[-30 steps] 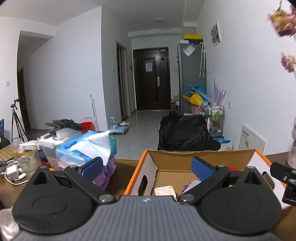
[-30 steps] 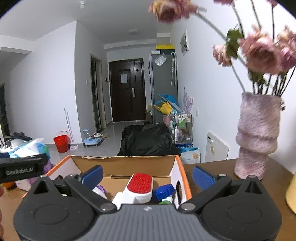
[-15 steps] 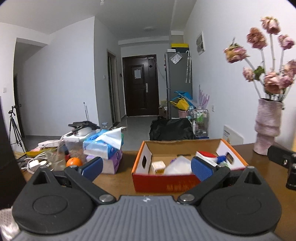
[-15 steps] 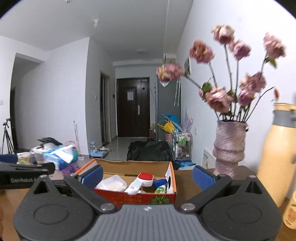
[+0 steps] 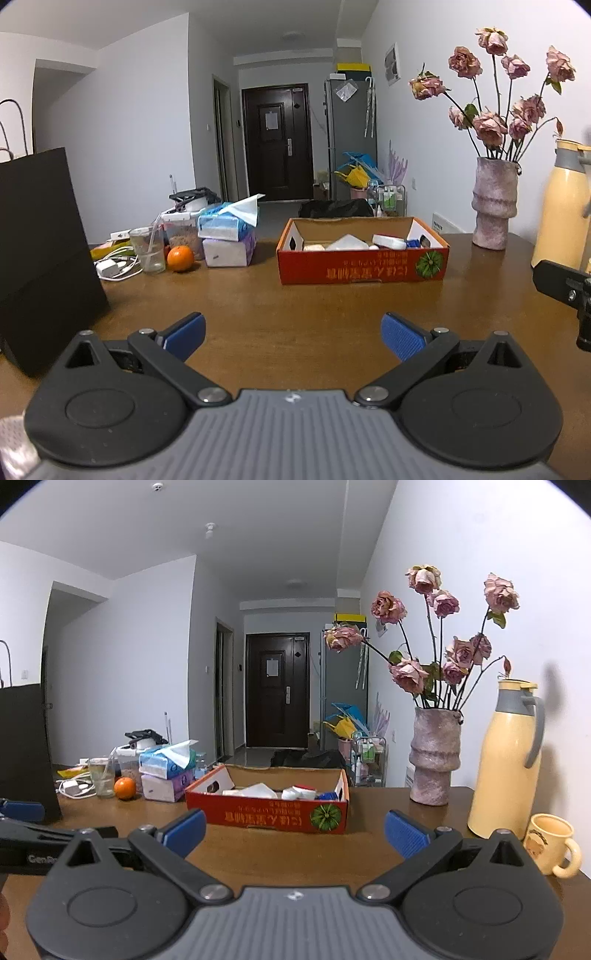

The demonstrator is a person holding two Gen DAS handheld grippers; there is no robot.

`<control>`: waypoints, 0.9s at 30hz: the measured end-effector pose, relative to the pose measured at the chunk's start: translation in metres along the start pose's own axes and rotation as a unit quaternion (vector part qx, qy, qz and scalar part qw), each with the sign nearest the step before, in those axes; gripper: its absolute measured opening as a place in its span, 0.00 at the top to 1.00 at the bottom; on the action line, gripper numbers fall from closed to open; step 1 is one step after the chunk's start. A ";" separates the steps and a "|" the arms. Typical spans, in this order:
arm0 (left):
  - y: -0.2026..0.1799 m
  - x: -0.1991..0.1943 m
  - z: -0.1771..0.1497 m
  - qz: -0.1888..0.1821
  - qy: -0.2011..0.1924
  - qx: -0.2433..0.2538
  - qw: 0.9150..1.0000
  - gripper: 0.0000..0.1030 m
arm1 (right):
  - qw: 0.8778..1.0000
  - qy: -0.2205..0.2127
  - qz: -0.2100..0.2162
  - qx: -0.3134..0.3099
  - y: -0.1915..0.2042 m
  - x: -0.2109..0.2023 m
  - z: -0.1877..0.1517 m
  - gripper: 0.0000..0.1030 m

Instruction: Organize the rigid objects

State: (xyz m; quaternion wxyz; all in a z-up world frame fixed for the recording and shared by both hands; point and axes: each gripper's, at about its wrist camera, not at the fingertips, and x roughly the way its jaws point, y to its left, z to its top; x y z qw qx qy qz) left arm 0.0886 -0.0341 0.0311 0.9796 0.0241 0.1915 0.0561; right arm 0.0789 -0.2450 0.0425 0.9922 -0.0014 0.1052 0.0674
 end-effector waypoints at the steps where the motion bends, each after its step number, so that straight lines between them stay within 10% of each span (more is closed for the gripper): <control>1: 0.000 -0.005 -0.002 0.001 -0.001 0.001 1.000 0.00 | 1.000 0.001 -0.001 0.001 0.000 -0.003 -0.001 0.00; 27: -0.001 -0.031 -0.005 0.003 -0.017 0.001 1.000 0.00 | 1.000 -0.013 -0.003 0.006 -0.001 -0.032 -0.004 0.00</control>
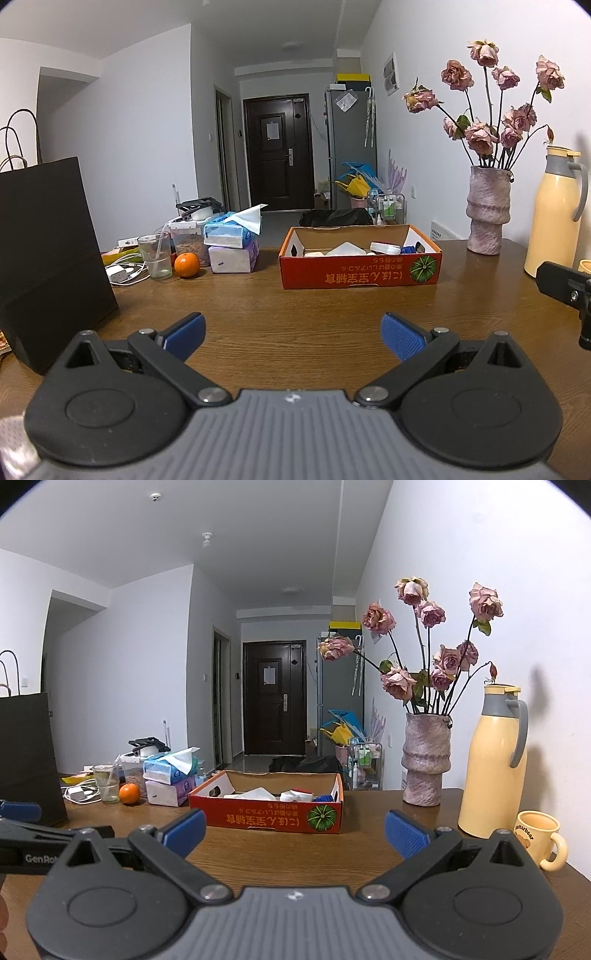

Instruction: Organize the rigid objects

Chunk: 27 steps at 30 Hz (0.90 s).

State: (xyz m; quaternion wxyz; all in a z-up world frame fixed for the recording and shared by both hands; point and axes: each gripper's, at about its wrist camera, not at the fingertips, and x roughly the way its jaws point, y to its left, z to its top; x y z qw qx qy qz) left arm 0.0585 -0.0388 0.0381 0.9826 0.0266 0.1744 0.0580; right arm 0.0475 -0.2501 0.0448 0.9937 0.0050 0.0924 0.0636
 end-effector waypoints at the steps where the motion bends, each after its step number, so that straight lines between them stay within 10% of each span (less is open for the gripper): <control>1: 0.000 -0.001 0.000 0.000 0.000 0.000 1.000 0.00 | 1.000 0.000 0.000 0.000 0.000 0.000 0.000 0.00; 27: 0.001 0.000 0.003 0.001 -0.003 0.001 1.000 0.00 | 1.000 0.003 0.002 -0.002 0.003 -0.002 0.000 0.00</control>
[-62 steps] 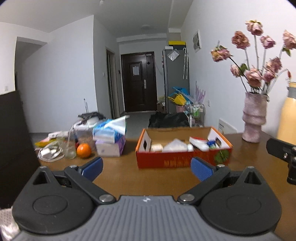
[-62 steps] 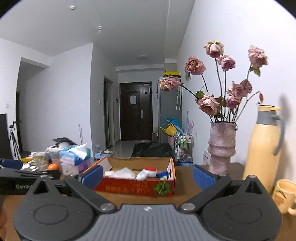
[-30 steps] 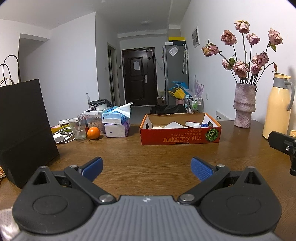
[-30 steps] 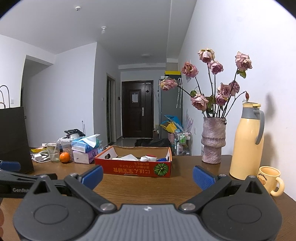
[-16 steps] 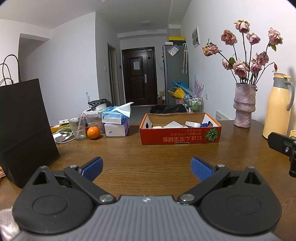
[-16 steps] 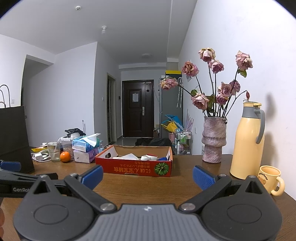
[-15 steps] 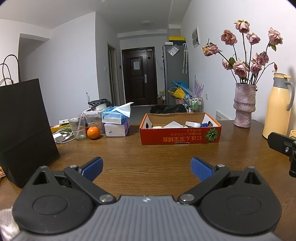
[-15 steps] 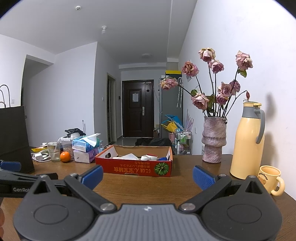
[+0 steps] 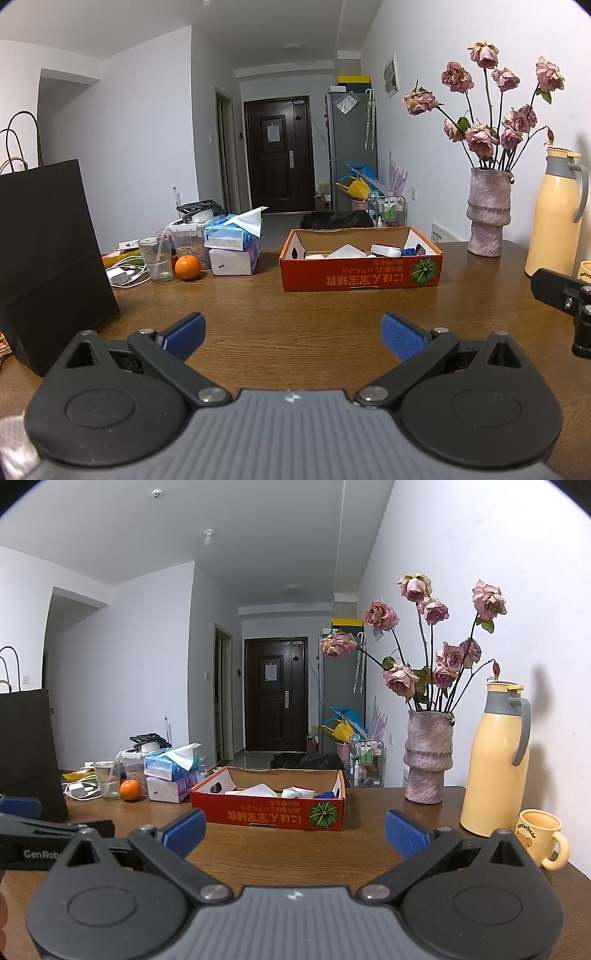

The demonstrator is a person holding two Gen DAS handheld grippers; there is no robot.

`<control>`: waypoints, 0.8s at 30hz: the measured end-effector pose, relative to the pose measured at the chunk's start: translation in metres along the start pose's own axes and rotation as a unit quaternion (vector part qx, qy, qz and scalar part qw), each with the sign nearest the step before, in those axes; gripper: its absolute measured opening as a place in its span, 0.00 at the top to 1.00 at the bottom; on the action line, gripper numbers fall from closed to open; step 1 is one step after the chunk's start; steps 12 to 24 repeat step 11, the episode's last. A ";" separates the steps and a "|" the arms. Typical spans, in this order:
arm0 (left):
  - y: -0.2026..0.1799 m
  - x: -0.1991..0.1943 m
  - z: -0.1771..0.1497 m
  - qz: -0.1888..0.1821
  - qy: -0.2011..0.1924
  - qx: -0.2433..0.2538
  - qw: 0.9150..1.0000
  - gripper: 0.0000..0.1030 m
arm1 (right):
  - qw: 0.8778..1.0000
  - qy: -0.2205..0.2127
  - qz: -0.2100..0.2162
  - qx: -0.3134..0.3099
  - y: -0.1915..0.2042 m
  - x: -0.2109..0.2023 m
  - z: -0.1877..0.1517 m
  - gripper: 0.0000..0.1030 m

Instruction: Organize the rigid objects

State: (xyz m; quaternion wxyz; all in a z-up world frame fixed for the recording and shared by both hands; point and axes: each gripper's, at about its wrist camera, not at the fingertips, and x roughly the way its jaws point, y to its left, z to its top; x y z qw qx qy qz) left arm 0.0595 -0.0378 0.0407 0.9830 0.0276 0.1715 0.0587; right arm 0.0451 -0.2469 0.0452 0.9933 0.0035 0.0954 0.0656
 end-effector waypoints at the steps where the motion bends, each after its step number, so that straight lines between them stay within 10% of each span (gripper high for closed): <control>1: 0.000 0.000 0.000 0.001 0.000 0.000 1.000 0.00 | 1.000 0.000 0.000 0.000 0.000 0.000 0.000 0.00; 24: 0.002 0.009 -0.001 -0.010 0.011 -0.009 1.000 0.00 | 1.000 0.008 0.001 -0.002 0.001 0.008 -0.003 0.00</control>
